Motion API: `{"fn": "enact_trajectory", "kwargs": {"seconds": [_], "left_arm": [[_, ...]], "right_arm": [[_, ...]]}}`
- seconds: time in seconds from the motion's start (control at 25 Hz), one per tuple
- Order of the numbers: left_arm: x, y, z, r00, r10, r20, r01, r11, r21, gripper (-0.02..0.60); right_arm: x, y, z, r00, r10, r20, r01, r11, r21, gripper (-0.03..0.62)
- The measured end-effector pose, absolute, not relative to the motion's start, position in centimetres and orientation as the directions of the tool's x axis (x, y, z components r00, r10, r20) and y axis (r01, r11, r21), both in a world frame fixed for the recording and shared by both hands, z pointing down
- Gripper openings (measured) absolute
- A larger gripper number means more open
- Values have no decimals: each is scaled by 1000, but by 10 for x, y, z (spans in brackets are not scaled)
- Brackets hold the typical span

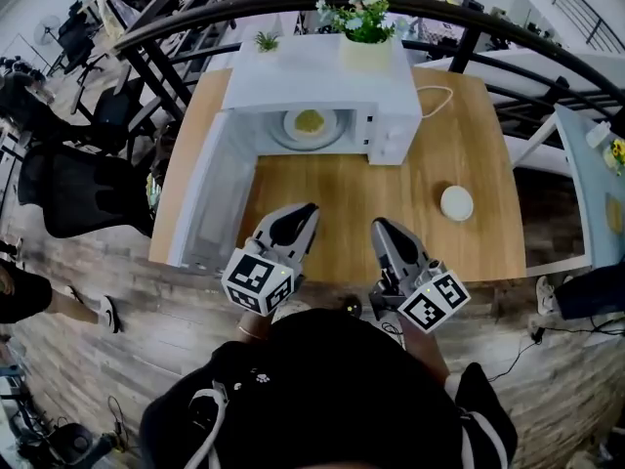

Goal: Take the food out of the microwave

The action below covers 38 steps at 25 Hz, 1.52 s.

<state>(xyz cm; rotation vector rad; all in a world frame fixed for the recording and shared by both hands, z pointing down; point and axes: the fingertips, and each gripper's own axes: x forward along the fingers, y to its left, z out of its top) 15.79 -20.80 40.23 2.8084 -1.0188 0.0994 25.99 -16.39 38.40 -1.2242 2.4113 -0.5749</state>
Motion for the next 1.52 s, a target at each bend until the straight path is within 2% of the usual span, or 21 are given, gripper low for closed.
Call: {"fn": "enact_trajectory", "kwargs": {"seconds": [0.48,0.64,0.76,1.52], "left_arm": [[127,-241,411,692,-707,148,-722,-685,101,28],[120,-263,421,674,-718,173,-738,-664,120,32],[118,-285,431,668,-717,200,-744,-655,132,86],[91,-427,513,587,-727,356,-809,-545,219,122]], "right_arm": [[244,-212,396,-601,-794,-94,-663,561,-496,2],[236,-239,403,-610,-790,-54,-671,552,-494,31],[232,-262,410,-609,-793,-22,-684,539,-492,46],[212,-401,482,-478,-848,229,-806,319,-499,118]]}}
